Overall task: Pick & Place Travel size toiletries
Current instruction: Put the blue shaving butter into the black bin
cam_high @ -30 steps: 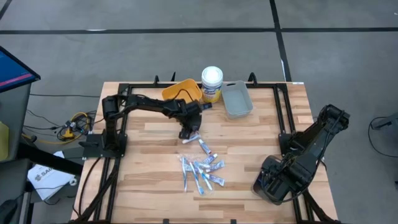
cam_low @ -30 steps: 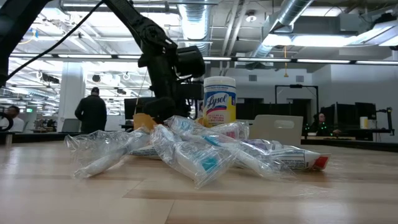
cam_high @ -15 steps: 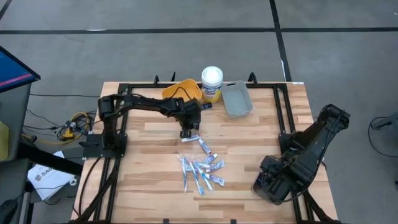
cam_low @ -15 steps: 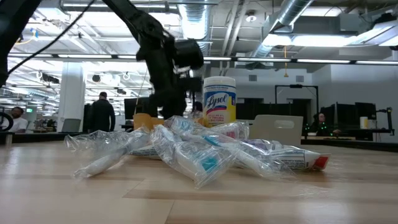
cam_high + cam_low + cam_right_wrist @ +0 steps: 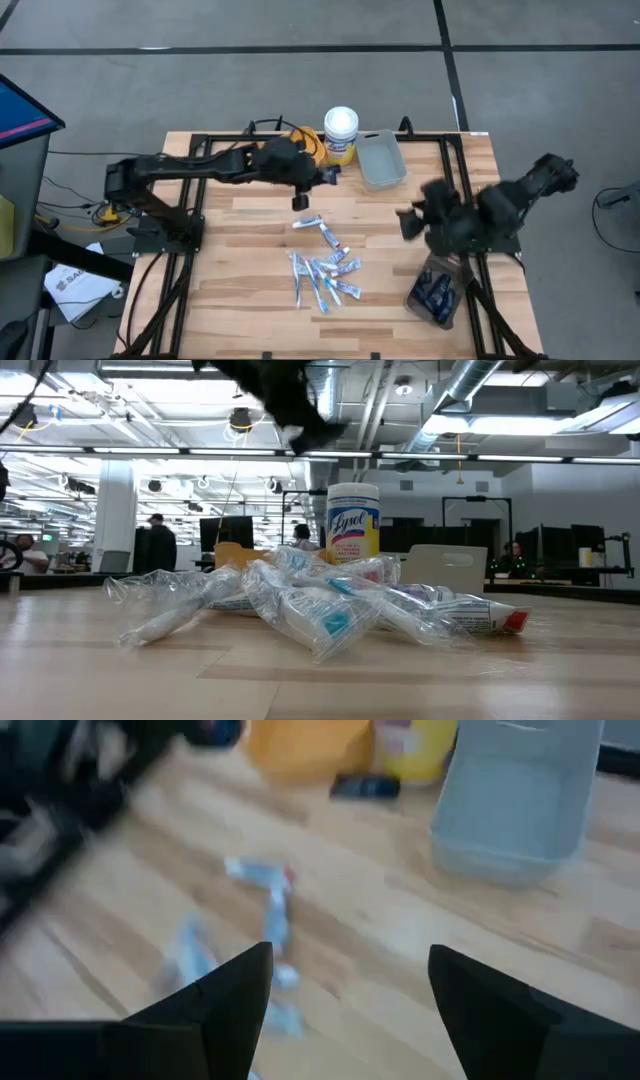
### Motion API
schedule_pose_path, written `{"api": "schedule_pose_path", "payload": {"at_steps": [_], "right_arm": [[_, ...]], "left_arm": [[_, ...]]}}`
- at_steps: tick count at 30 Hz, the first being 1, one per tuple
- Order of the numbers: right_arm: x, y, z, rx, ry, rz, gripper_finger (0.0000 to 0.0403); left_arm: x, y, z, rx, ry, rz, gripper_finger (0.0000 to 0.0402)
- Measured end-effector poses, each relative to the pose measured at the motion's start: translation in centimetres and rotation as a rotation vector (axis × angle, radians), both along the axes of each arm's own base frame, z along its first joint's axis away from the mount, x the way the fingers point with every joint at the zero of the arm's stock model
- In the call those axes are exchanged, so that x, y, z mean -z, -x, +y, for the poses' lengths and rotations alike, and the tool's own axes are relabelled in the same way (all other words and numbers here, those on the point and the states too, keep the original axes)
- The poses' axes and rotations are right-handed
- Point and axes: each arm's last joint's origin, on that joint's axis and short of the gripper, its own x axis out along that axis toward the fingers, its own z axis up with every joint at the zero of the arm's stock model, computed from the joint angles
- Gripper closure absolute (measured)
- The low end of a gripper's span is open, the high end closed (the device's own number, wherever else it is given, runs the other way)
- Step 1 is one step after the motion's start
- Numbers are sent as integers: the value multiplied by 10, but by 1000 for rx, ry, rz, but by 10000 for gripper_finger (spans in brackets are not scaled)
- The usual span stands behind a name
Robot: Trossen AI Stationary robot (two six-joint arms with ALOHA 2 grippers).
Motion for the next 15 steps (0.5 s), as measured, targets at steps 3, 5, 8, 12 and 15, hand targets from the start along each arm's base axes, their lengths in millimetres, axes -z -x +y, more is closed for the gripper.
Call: {"api": "schedule_pose_path", "payload": {"at_steps": [3,5,8,12,15], "right_arm": [[-14,-9,-22,46,-28,-132,143],[-23,-20,-33,22,-24,-207,143],[-35,-38,-49,-43,-10,-300,143],[-36,-69,-67,-119,1,-354,143],[-29,-88,-80,-160,-31,-361,143]], "left_arm": [[-22,4,-12,-2,-71,-123,335],[-29,7,-18,-7,-89,-158,335],[-37,7,-24,2,-100,-218,335],[-38,6,-29,11,-102,-232,335],[-38,5,-31,17,-102,-235,335]]}}
